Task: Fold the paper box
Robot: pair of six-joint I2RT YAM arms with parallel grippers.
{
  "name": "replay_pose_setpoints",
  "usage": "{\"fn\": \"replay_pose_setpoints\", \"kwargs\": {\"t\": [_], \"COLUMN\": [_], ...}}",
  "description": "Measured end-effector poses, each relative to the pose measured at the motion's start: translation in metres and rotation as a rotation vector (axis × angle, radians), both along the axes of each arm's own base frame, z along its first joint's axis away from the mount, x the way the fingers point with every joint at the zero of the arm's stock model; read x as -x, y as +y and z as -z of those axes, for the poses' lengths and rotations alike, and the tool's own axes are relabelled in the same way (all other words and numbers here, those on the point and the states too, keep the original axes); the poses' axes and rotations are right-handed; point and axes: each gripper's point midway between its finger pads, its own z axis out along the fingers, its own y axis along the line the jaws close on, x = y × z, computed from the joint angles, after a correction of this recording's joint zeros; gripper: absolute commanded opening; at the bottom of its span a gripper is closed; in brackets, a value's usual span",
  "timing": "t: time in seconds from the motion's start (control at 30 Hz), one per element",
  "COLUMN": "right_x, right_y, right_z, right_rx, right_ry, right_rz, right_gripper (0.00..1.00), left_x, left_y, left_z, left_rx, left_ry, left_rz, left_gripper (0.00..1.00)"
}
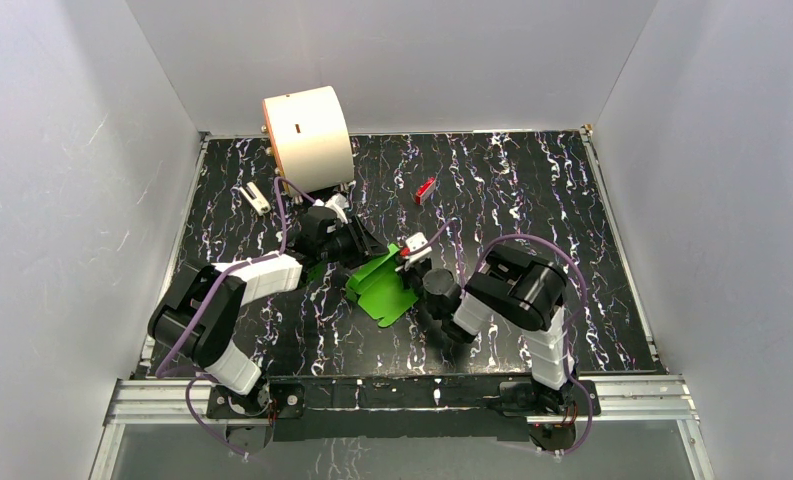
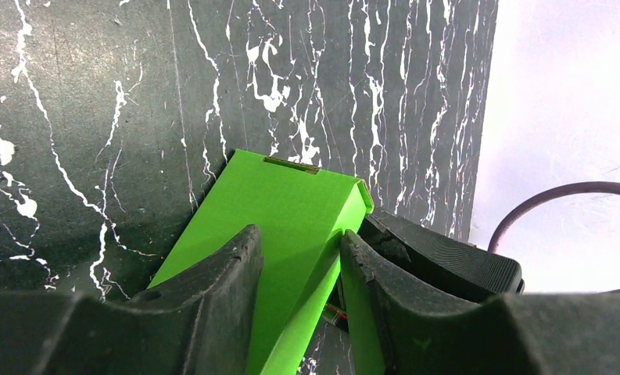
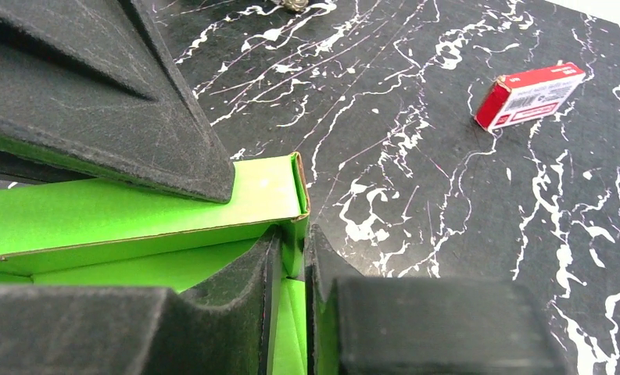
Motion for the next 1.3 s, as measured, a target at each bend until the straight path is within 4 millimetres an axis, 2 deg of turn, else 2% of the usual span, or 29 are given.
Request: {"fn": "replay_pose_setpoints", "kwargs": {"t": [0.9, 1.17, 1.3], "right_x": [-0.006, -0.010, -0.016], "right_y": [0.016, 0.020, 0.016], "right_z": [-0.001, -0.001, 0.000], "right_rx": [-0.035, -0.065, -0.080], "right_ry": [0.022, 0.050, 0.073], "right_rz": [-0.198, -0.197, -0.140], "right_gripper": [0.33, 0.16, 0.12], "left_x": [0.002, -0.001, -0.003], "left_y": [0.001, 0.003, 0.002], "left_z": [0.001, 0.003, 0.002], "left_rx": [-0.012, 0.015, 0.025], "left_ry": [0.031, 0.050, 0.046], "left_rz": [0.022, 0.024, 0.023], "left_gripper": [0.40, 0.40, 0.40]}}
